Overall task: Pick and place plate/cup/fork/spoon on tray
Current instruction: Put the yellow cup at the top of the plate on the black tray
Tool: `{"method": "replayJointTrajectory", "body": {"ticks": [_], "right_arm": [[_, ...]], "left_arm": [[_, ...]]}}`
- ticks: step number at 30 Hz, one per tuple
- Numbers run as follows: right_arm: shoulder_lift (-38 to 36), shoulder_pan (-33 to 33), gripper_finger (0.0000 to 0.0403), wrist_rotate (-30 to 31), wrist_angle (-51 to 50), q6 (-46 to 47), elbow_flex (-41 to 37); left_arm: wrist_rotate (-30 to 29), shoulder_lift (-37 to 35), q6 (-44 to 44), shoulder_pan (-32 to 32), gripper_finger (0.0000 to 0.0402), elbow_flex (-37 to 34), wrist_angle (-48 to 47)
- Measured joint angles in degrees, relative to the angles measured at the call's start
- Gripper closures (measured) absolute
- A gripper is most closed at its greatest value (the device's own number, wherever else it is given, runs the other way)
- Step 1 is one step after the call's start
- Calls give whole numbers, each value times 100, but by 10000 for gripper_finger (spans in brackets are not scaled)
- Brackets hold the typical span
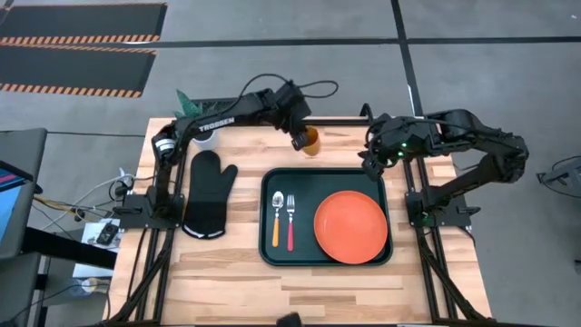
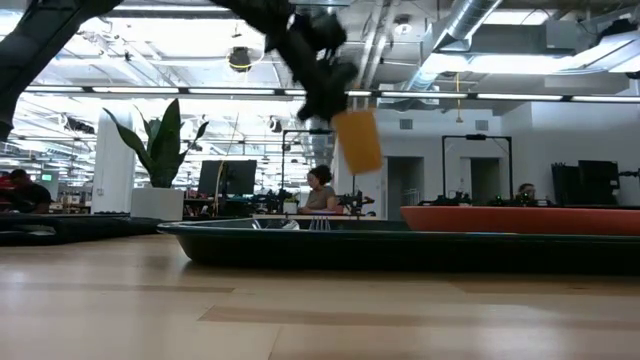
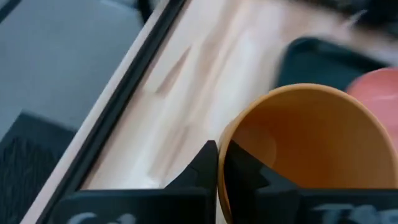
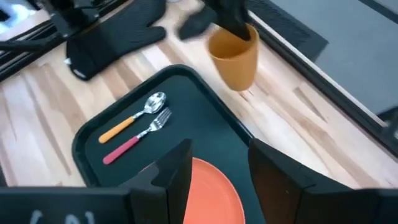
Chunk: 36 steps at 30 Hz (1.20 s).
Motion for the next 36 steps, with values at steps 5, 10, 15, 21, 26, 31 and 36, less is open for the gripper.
{"method": "replayJointTrajectory", "body": {"ticks": [5, 10, 15, 21, 26, 31, 36], "right_arm": [[-160, 2, 223, 175, -320, 321, 2], [-345, 4, 223, 182, -318, 431, 2], [-439, 86, 223, 184, -323, 469, 2], [-454, 122, 223, 201, -327, 479, 2], [-424, 120, 223, 258, -365, 484, 2], [-422, 120, 223, 272, -374, 484, 2], [-422, 120, 223, 276, -377, 530, 2]], "left_arm": [[-101, 471, 193, -567, 401, 1304, -663], [-94, 1663, 293, -866, 401, 2704, -1372], [109, 2016, -7, -855, 401, 2301, -1175], [10, 2263, 81, -858, 401, 2264, -1360], [-20, 2269, 43, -910, 401, 2268, -1091], [-129, 2269, 181, -979, 401, 2268, -1000], [-120, 2358, 258, -1088, 401, 2244, -987]]}}
